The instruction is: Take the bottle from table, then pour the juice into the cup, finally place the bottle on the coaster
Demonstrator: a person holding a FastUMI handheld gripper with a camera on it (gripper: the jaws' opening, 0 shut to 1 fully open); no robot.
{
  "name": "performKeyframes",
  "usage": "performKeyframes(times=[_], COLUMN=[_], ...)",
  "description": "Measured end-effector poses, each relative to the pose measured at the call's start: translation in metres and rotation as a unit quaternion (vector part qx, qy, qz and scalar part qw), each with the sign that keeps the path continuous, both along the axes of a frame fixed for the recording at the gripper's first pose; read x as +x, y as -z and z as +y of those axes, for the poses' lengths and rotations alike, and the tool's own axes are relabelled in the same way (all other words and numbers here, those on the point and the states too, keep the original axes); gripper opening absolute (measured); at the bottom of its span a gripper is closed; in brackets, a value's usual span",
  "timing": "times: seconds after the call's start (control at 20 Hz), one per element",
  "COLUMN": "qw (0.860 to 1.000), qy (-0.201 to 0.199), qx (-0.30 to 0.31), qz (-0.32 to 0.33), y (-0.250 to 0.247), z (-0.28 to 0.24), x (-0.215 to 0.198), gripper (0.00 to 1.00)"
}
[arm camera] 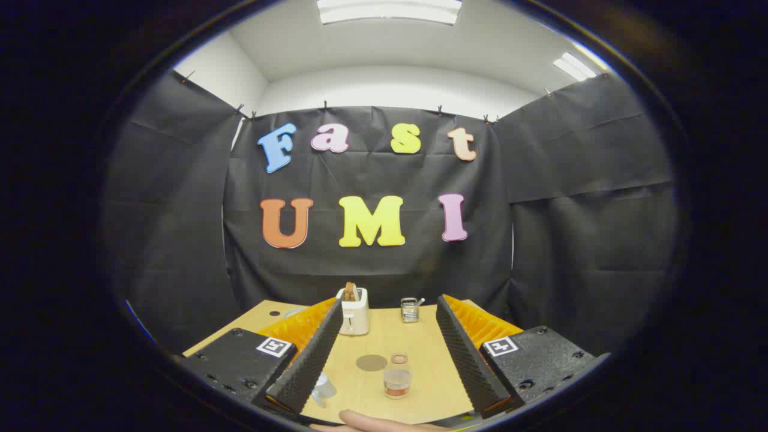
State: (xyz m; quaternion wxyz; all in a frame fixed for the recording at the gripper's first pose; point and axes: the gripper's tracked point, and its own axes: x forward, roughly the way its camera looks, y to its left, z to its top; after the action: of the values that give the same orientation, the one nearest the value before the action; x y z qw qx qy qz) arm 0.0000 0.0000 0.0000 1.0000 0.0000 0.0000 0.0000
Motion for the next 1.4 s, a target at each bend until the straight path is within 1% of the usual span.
performKeyframes(times=[0.3,0.55,0.75,1.05,1.4], qw=[1.000,1.000,1.000,1.000,1.000], qy=[-0.009,-0.008,-0.006,-0.016,-0.027], qx=[-0.011,0.000,-0.014,-0.025,-0.012], qz=[-0.010,0.000,-0.009,0.001,0.000], y=[-0.001,0.008,0.010,0.039,0.078], z=[0.002,0.000,-0.001,0.002,-0.002], x=[-0.001,0.002,0.005,0.013,0.029], gripper=[1.00,1.00,1.00,1.00,1.00])
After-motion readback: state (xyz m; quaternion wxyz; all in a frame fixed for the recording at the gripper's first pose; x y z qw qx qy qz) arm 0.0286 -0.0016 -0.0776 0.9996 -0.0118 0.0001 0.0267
